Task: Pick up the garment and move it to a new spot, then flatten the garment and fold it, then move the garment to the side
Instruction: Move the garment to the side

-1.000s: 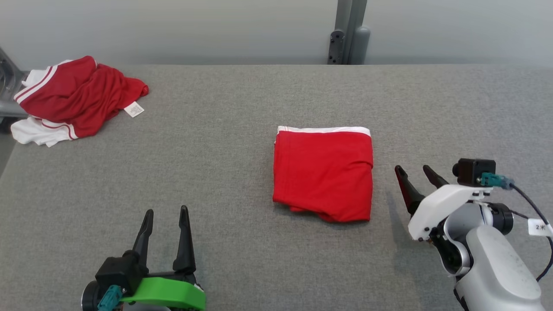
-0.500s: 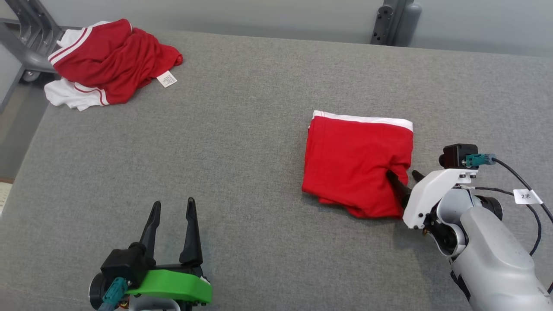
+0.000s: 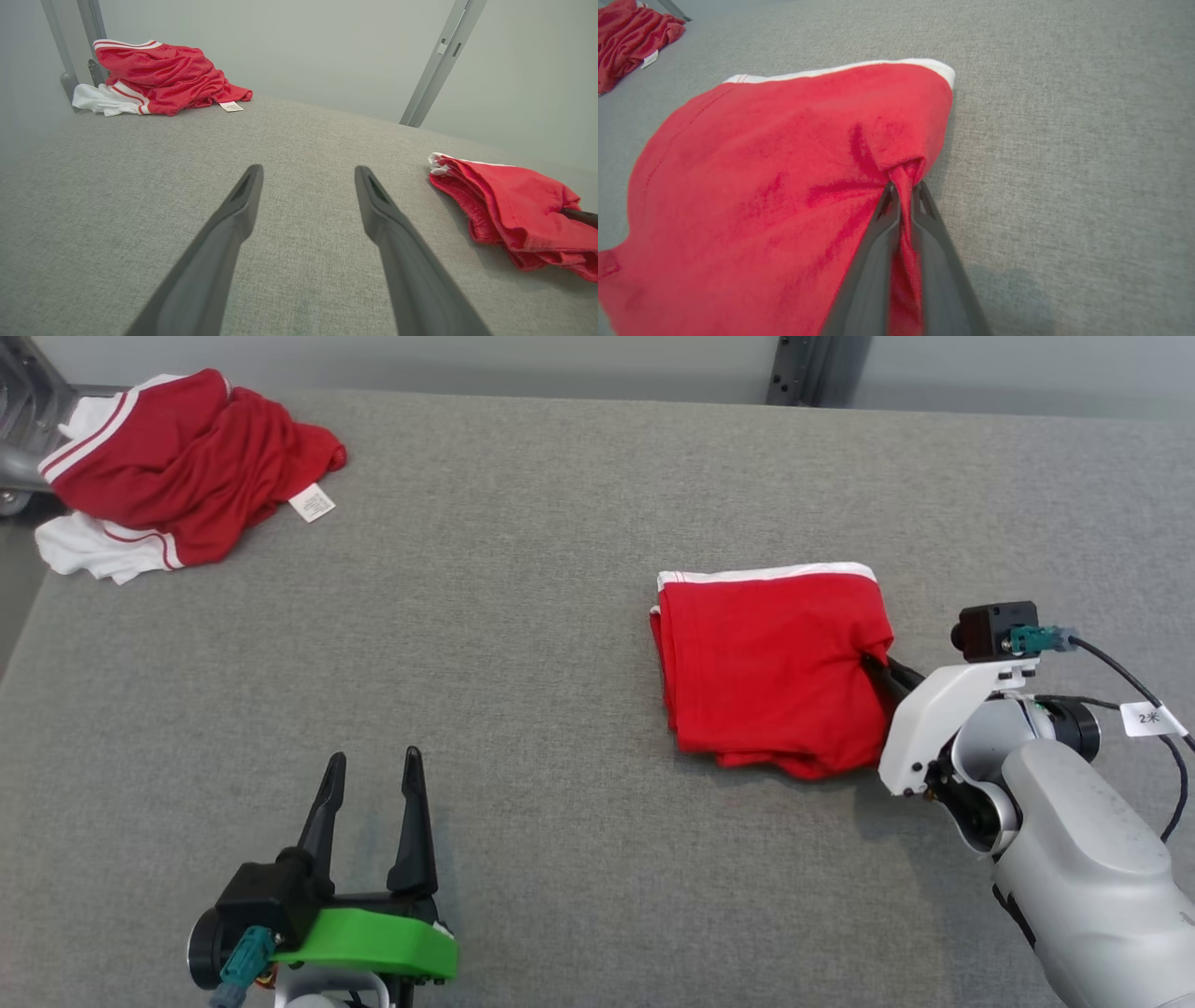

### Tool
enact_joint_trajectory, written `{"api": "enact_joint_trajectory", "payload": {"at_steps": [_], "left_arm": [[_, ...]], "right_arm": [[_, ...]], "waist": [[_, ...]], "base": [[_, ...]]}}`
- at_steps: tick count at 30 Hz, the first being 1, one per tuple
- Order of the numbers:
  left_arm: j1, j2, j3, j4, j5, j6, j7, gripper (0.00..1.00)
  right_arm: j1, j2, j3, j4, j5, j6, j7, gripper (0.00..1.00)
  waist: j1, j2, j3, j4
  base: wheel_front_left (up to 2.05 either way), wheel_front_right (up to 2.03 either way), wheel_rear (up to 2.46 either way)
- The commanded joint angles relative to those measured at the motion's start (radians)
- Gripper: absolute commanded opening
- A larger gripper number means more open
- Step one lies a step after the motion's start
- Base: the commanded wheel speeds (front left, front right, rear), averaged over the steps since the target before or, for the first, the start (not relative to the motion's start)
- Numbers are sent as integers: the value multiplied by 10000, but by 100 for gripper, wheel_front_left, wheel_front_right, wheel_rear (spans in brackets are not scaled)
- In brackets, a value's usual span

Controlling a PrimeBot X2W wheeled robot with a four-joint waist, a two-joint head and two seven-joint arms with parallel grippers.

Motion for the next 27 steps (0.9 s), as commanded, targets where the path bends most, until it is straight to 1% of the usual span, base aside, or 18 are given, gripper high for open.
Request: {"api": "enact_joint_trajectory", "payload": {"at_steps": [1,4,9,13,16,18,21,24,27], "left_arm": [[-142,14,-5,-46,58,-36,8,100],[-240,15,-79,-53,164,-115,8,100],[-477,41,-83,-42,523,-243,8,100],[-753,214,-180,7,757,-357,8,100],[-1024,348,-332,40,939,-434,57,100],[-1196,447,-405,-6,1055,-451,155,100],[-1381,574,-485,-126,1184,-472,299,100],[-1455,662,-507,-263,1232,-456,416,100],[-1514,795,-465,-450,1244,-401,514,100]], "right_arm": [[-130,-132,108,-69,38,-10,-127,0],[-302,-352,200,-98,82,-10,-322,0],[-699,-453,317,-65,143,-10,-664,0],[-1019,-376,354,68,228,-10,-940,0],[-1235,-272,377,220,321,-10,-1202,0],[-1348,-195,417,351,394,-9,-1382,0],[-1513,-108,470,600,524,-10,-1708,0],[-1665,-23,567,839,595,-10,-1982,0],[-1871,-27,628,1114,645,-10,-2265,0]], "waist": [[0,0,206,-634],[0,0,374,-1295],[0,0,850,-2759],[0,0,1315,-3895],[0,0,1653,-4599],[0,0,1831,-4945],[0,0,2019,-5267],[0,0,2123,-5366],[0,0,2210,-5302]], "base": [[0,0,0],[0,0,0],[0,0,0],[0,0,0],[0,0,0],[0,0,0],[0,0,0],[0,0,0],[0,0,0]]}}
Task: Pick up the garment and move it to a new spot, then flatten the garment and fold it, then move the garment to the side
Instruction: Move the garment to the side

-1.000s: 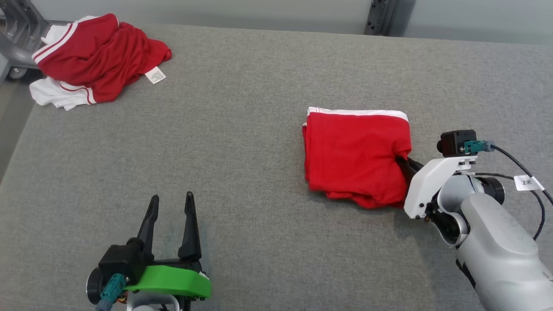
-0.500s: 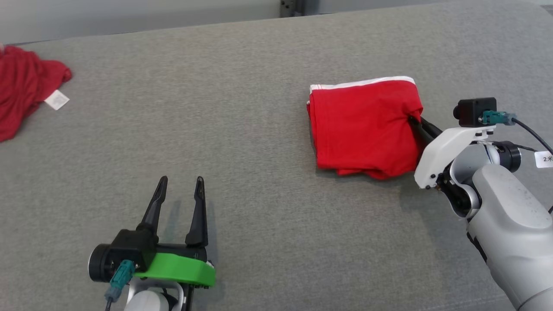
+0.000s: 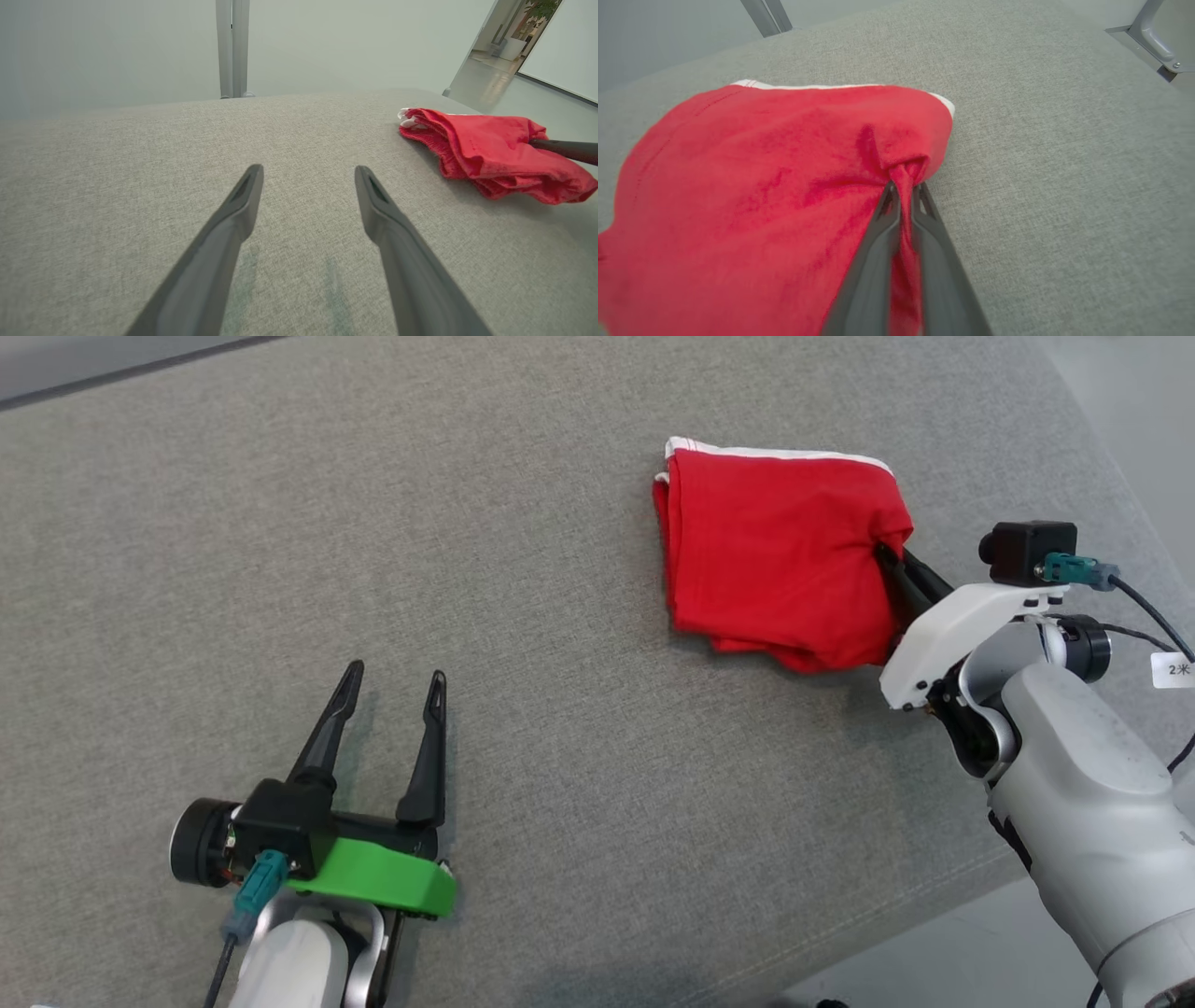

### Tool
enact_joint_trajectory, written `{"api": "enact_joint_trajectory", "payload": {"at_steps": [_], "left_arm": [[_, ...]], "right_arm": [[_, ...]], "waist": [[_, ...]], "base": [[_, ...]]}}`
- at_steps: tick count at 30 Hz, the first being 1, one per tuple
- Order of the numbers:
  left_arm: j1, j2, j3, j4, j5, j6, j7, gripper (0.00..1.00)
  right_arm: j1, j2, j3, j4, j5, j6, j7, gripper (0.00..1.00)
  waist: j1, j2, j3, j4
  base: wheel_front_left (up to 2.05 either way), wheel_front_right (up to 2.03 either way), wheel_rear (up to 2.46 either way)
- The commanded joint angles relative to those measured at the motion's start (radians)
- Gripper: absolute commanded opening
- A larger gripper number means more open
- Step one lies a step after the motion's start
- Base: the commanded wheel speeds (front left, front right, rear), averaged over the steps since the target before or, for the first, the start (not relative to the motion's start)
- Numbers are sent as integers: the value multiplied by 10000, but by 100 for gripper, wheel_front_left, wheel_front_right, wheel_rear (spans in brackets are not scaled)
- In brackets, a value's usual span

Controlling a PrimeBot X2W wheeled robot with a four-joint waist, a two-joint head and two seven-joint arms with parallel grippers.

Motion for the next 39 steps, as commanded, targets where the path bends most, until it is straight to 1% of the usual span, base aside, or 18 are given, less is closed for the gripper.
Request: {"api": "enact_joint_trajectory", "payload": {"at_steps": [1,4,5,10,21,28,32,33,34,35,36,39], "left_arm": [[-194,146,77,-103,70,76,33,100],[-173,192,119,-282,41,137,75,100],[-181,220,144,-407,17,176,89,100],[-261,287,180,-692,19,261,132,100],[-296,424,-4,-1377,175,367,276,100],[-226,508,-113,-1657,261,420,351,100],[-174,563,-145,-1672,279,446,417,100],[-173,565,-168,-1669,295,465,425,100],[-170,563,-191,-1668,303,478,448,100],[-163,568,-209,-1673,310,485,455,100],[-151,572,-235,-1676,313,485,485,100],[-121,613,-255,-1650,261,463,499,100]], "right_arm": [[-260,-20,33,116,20,-10,-173,0],[-562,-169,97,396,-76,-10,-351,0],[-835,-338,216,582,-157,-10,-360,0],[-1799,-953,399,1090,-458,-10,-305,0],[-3642,-2604,475,2452,-1078,-10,-367,0],[-4314,-3170,376,3362,-1390,-10,-699,0],[-4547,-3170,384,3882,-1684,-10,-1104,0],[-4586,-3101,331,4040,-1755,-10,-1219,24],[-4605,-3022,279,4165,-1821,-10,-1331,60],[-4657,-3011,214,4273,-1899,-10,-1438,84],[-4685,-2990,170,4386,-2029,-10,-1548,100],[-4647,-2840,22,4573,-2313,-10,-1726,100]], "waist": [[-1,-1,576,-398],[-1,-1,669,-184],[-1,-1,749,-2],[-1,-1,1048,492],[-1,-1,1934,1502],[-1,-1,2335,1816],[-1,-1,2384,1791],[-1,-1,2373,1769],[-1,-1,2350,1738],[-1,-1,2328,1708],[-1,-1,2288,1668],[-1,-1,2128,1559]], "base": [[0,0,0],[0,0,0],[0,0,0],[0,0,0],[0,0,0],[0,0,0],[0,0,0],[0,0,0],[0,0,0],[0,0,0],[0,0,0],[0,0,0]]}}
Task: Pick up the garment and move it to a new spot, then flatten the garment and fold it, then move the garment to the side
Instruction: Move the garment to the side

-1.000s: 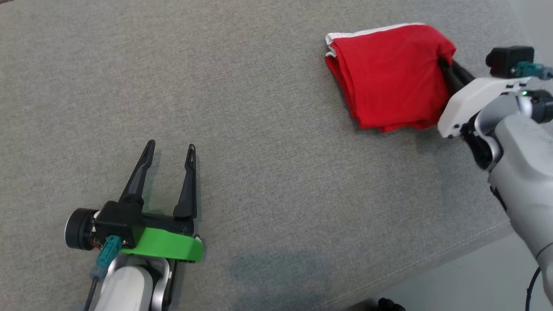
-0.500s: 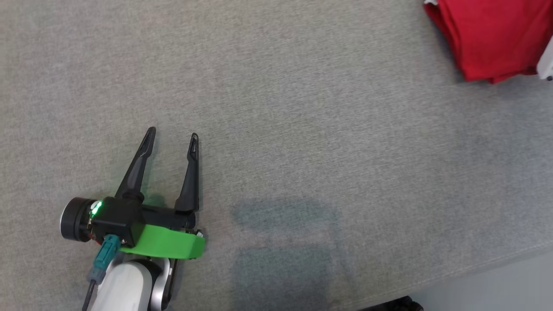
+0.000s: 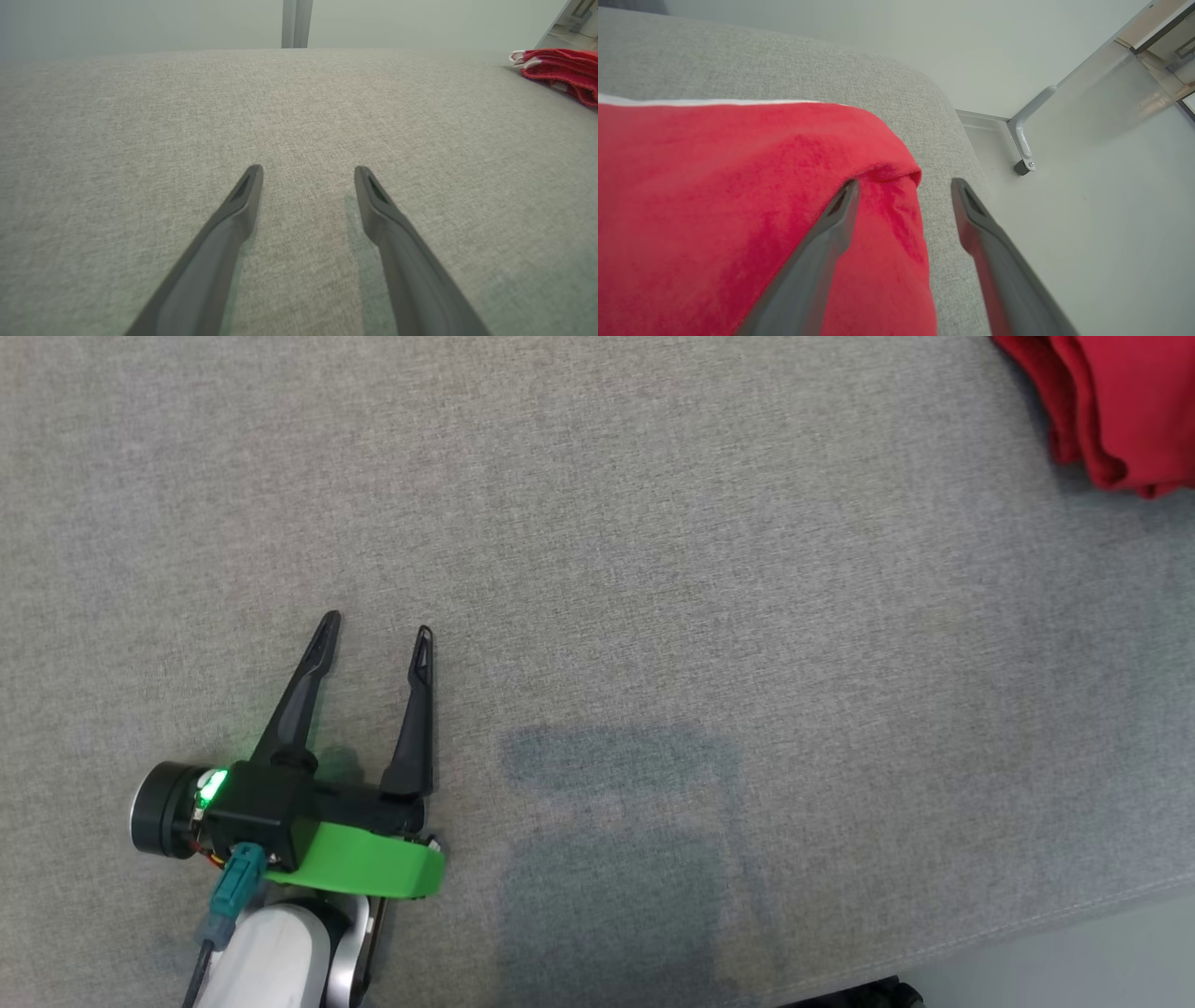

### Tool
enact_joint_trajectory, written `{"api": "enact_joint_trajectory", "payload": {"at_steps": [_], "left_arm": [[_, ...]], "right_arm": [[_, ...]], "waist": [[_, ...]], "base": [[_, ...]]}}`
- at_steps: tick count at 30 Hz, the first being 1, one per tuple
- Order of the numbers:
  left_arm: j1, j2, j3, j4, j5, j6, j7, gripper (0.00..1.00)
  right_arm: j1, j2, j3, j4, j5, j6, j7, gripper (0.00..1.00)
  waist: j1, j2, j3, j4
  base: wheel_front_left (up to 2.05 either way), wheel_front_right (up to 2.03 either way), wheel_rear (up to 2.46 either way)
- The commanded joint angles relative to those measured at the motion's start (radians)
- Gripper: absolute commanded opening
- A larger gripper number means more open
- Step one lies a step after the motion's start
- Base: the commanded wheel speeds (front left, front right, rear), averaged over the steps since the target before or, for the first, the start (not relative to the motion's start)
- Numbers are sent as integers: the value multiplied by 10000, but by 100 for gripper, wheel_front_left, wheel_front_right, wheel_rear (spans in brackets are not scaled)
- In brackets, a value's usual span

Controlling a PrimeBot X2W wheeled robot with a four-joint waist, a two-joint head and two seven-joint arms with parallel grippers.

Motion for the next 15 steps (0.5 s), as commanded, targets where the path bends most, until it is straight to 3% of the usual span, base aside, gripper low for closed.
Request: {"api": "enact_joint_trajectory", "payload": {"at_steps": [1,6,15], "left_arm": [[28,79,3,29,-25,6,-3,100],[136,64,-47,145,-141,-8,-36,100],[300,-106,283,690,-536,189,-461,100]], "right_arm": [[-31,79,-72,66,-139,-10,-91,100],[226,454,-247,-180,-298,-10,-201,100],[1403,1321,-344,-2814,-137,-10,-196,100]], "waist": [[0,-1,-168,-117],[0,-1,-647,-242],[0,-1,-2106,-96]], "base": [[0,0,0],[0,0,0],[0,0,0]]}}
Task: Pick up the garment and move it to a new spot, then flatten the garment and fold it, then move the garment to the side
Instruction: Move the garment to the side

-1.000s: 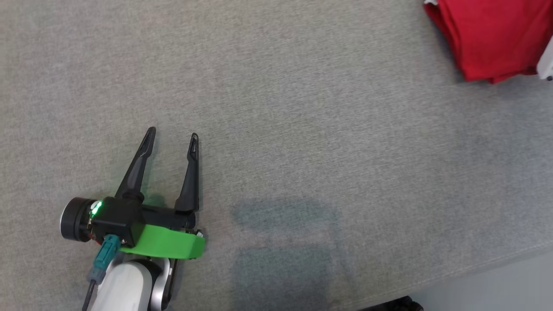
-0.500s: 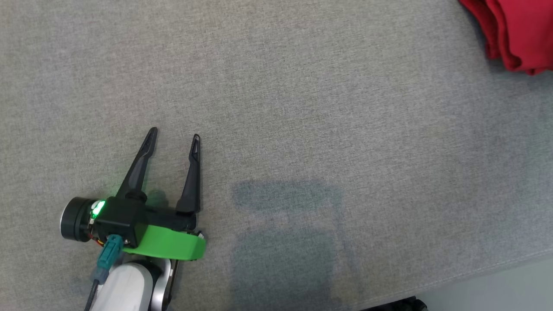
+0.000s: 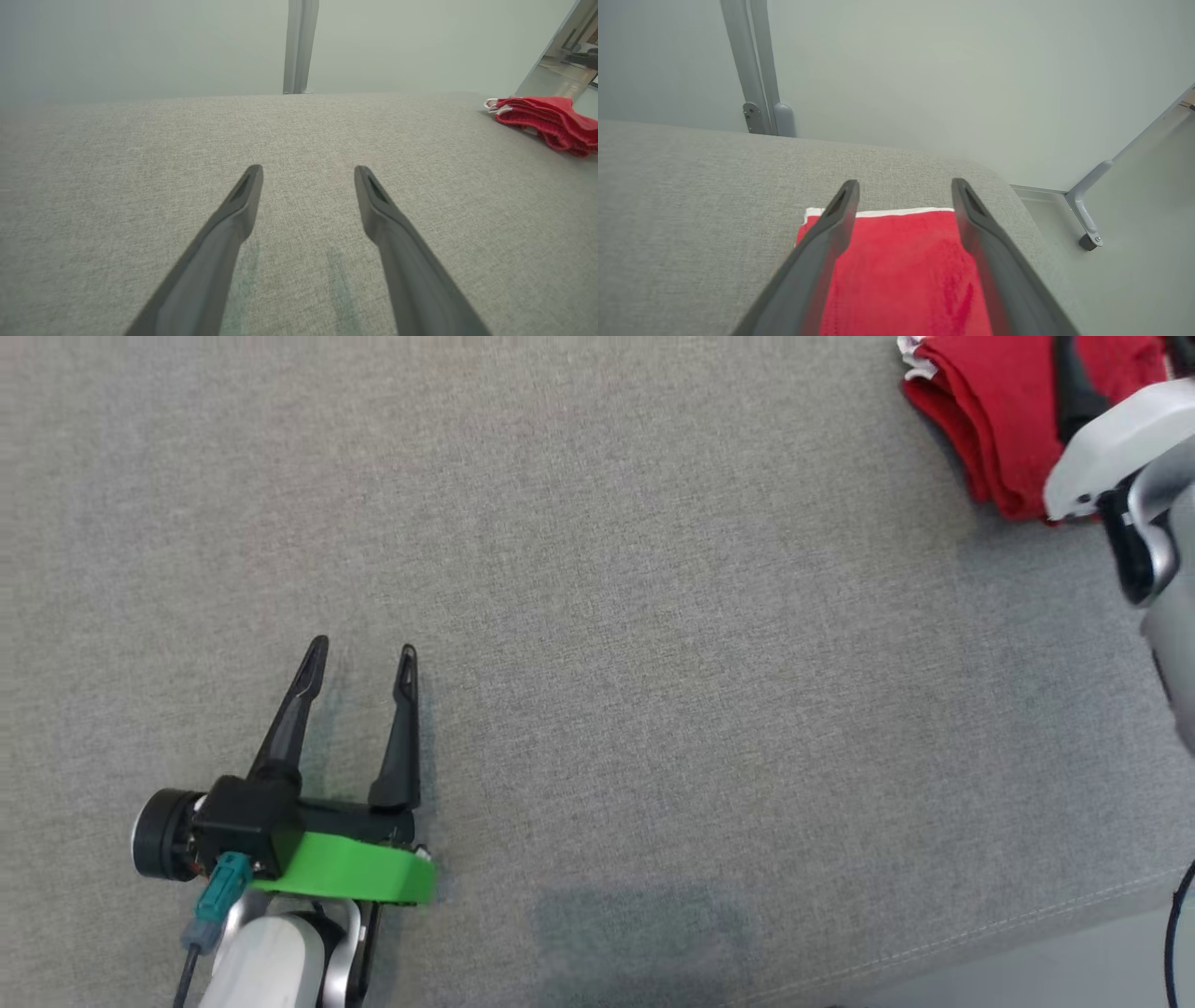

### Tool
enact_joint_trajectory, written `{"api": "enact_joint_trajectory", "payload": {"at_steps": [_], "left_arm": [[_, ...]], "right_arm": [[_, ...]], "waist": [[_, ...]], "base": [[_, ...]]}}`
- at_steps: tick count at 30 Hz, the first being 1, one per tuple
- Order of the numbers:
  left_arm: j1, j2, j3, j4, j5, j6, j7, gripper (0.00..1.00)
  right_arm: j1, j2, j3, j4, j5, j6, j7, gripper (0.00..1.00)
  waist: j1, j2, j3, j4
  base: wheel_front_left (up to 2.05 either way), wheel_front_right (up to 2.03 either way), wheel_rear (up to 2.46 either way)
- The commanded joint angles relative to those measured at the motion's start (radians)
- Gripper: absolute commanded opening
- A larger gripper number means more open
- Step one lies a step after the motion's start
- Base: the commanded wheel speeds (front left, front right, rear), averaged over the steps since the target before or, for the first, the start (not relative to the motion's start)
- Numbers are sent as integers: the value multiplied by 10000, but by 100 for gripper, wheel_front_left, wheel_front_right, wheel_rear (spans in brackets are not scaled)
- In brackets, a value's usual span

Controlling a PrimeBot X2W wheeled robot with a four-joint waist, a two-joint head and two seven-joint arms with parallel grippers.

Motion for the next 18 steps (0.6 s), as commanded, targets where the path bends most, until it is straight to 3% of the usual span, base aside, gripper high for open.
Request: {"api": "enact_joint_trajectory", "payload": {"at_steps": [1,8,18], "left_arm": [[159,22,160,134,-92,85,-127,100],[230,-150,882,1007,-468,384,-517,100],[1000,-505,1637,1750,-648,451,-603,100]], "right_arm": [[281,83,-21,-377,38,-10,-28,100],[1837,987,-684,-2143,-95,-10,-29,100],[5060,2425,-1968,-4461,-1369,-9,-29,100]], "waist": [[-1,0,-833,135],[-1,0,-2029,529],[-1,0,-3354,1193]], "base": [[0,0,0],[0,0,0],[0,0,0]]}}
